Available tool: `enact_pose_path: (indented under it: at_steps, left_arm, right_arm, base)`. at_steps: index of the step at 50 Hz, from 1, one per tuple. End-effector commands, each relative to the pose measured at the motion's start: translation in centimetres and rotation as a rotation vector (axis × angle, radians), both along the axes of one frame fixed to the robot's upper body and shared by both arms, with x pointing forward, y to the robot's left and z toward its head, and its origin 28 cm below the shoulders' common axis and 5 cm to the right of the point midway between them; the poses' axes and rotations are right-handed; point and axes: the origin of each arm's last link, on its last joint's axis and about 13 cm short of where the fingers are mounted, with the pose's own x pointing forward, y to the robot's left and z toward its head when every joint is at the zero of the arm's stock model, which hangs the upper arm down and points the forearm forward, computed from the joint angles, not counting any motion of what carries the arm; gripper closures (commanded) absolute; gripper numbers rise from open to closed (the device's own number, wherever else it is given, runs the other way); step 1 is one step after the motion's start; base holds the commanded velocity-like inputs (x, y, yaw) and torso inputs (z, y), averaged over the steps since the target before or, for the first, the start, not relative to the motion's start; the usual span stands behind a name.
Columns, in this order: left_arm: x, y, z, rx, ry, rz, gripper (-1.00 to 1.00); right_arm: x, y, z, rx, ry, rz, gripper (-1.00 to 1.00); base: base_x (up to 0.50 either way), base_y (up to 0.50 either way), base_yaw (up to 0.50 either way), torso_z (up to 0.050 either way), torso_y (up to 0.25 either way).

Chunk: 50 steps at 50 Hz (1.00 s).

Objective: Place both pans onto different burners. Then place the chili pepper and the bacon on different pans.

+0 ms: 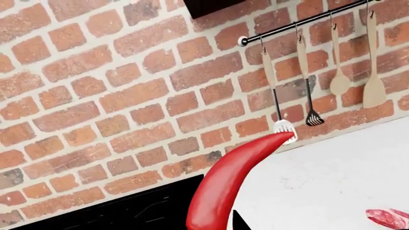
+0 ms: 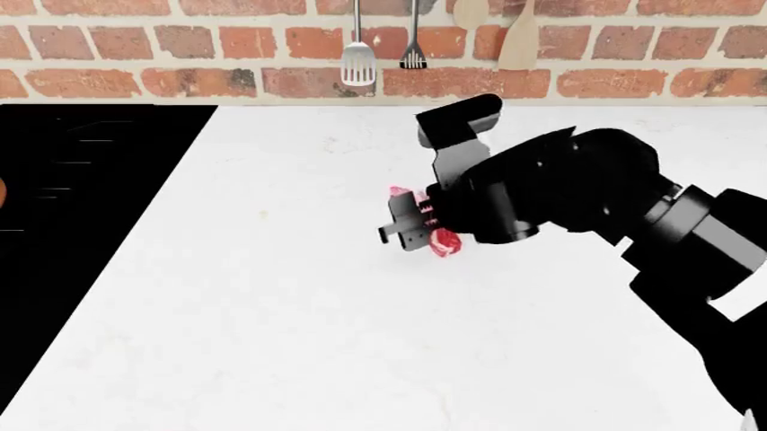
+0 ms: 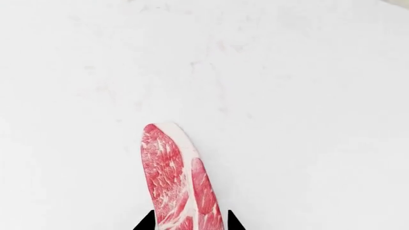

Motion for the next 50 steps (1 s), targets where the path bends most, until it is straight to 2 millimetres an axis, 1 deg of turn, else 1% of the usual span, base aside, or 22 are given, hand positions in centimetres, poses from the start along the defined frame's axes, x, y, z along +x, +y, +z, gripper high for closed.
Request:
enact_pose_path:
  at_steps: [1, 7, 10, 14, 22, 27, 31, 36, 42, 50]
  left_arm:
    - [-0.2, 0.1, 0.1, -0.006, -0.007, 0.005, 1.0]
    - [-0.4, -0.1, 0.4, -0.004, -0.014, 0.003, 1.0]
    - [-0.4, -0.1, 0.4, -0.003, -0.016, 0.003, 1.0]
    - [-0.4, -0.2, 0.5, -0.006, -0.024, 0.0, 1.0]
    - [0.1, -0.5, 0.2, -0.021, -0.046, -0.021, 1.0]
    - [0.0, -0.4, 0.3, -0.025, -0.049, -0.018, 1.0]
    - [-0.2, -0.3, 0.5, -0.027, -0.055, -0.012, 1.0]
    - [-0.2, -0.3, 0.4, -0.027, -0.054, -0.008, 1.0]
    - [-0.4, -0.3, 0.4, -0.029, -0.055, -0.004, 1.0]
    - [-0.5, -0.3, 0.5, -0.031, -0.056, -0.005, 1.0]
  right_arm:
    - [-1.1, -0.2, 3.4, -0.045, -0.226, 0.018, 1.0]
    - [-2.5, -1.3, 5.9, -0.006, -0.346, -0.024, 1.0]
    - [-3.2, -1.7, 6.7, -0.022, -0.383, -0.027, 1.0]
    - [-4.9, -2.5, 8.2, 0.029, -0.469, -0.041, 1.0]
    - [-9.2, -3.9, 11.0, -0.012, -0.599, -0.014, 1.0]
    - [-11.1, -4.9, 12.0, -0.025, -0.609, -0.068, 1.0]
    - [-12.3, -5.6, 12.2, -0.056, -0.637, -0.102, 1.0]
    - [-13.0, -6.2, 11.9, -0.116, -0.666, -0.115, 1.0]
    - [-13.8, -6.7, 12.0, -0.135, -0.686, -0.124, 1.0]
    - [-14.1, -6.8, 12.1, -0.147, -0.683, -0.111, 1.0]
  base:
    - [0.0, 0.0, 0.0, 0.0, 0.0]
    - [0.0, 0.0, 0.0, 0.0, 0.0]
    - [0.0, 0.0, 0.0, 0.0, 0.0]
    - [0.0, 0.0, 0.0, 0.0, 0.0]
    - [0.0, 0.0, 0.0, 0.0, 0.0]
    - [0.0, 0.0, 0.0, 0.0, 0.0]
    - [0.0, 0.0, 0.0, 0.0, 0.0]
    - [0.0, 0.05, 0.0, 0.0, 0.0]
    - [0.0, 0.5, 0.0, 0.0, 0.0]
    - [-0.04, 0.5, 0.0, 0.0, 0.0]
